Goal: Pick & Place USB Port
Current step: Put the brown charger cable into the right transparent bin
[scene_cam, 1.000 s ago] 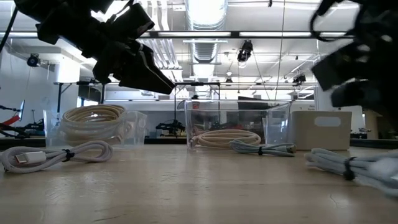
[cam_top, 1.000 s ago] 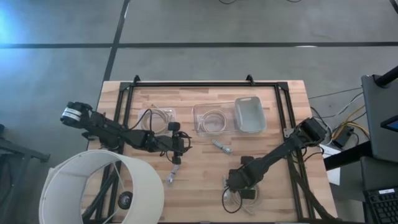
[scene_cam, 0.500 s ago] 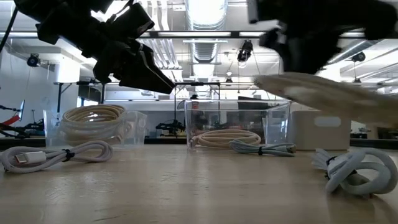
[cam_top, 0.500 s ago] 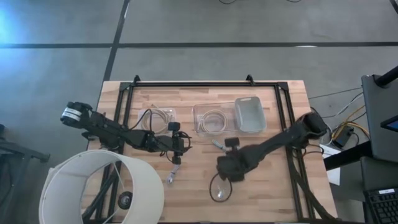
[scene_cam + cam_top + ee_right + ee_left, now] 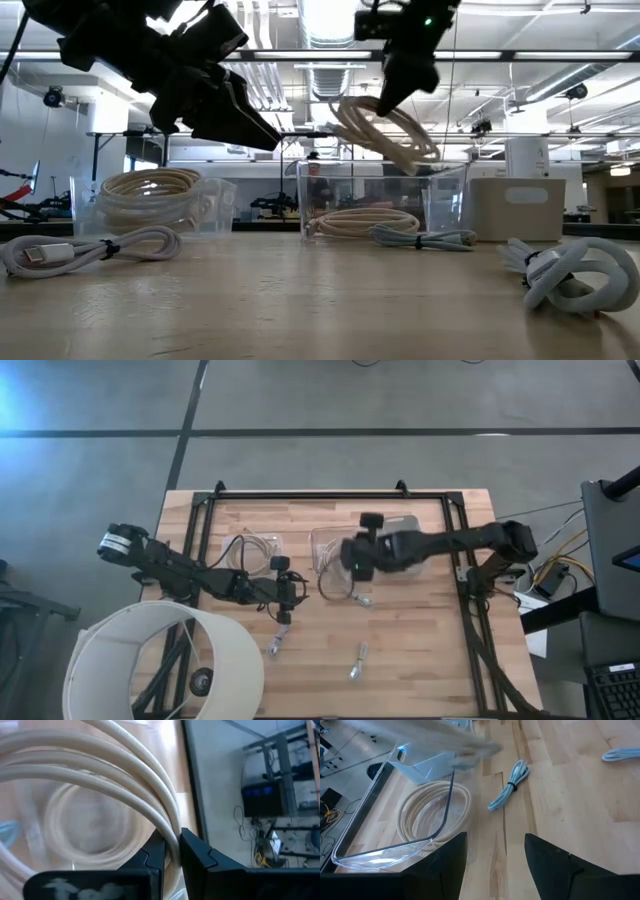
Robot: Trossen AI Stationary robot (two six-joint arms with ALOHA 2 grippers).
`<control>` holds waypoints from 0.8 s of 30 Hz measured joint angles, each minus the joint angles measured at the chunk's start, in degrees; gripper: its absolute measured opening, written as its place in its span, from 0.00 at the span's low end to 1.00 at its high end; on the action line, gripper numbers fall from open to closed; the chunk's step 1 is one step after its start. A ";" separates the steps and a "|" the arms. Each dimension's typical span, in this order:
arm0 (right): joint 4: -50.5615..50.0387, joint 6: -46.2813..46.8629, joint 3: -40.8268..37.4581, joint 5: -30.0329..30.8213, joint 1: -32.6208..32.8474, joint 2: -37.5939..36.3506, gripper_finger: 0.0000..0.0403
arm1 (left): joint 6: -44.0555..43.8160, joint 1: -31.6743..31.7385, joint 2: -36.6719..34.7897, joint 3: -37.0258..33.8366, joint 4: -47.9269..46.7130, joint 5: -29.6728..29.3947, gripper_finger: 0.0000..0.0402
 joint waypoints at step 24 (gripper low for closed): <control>8.97 3.58 0.84 -19.47 -15.88 5.05 0.08 | 0.00 0.02 0.00 -0.02 -0.13 0.00 0.50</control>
